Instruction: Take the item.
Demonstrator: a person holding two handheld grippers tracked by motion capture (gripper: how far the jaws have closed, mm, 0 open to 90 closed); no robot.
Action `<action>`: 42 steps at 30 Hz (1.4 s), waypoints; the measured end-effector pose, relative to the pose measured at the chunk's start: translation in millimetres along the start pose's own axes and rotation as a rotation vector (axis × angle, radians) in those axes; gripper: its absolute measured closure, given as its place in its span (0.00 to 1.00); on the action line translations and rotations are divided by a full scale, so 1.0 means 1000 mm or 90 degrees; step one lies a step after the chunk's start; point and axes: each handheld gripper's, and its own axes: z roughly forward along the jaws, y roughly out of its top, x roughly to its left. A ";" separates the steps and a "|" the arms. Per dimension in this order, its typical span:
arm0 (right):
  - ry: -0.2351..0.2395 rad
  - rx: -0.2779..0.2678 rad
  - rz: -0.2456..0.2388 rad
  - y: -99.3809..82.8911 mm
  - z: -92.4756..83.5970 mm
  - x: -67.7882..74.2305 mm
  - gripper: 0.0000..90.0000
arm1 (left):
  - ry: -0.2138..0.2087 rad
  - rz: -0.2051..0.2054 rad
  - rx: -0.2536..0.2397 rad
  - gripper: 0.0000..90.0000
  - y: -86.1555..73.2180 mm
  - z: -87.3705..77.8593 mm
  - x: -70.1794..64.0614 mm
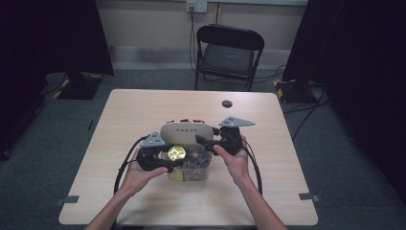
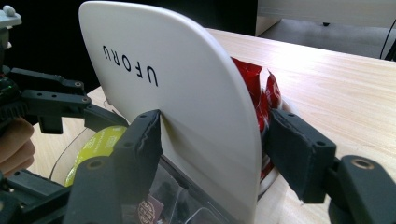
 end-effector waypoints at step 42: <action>-0.001 -0.001 0.003 0.000 0.001 0.001 0.39 | -0.032 -0.002 -0.037 0.45 0.001 -0.011 0.002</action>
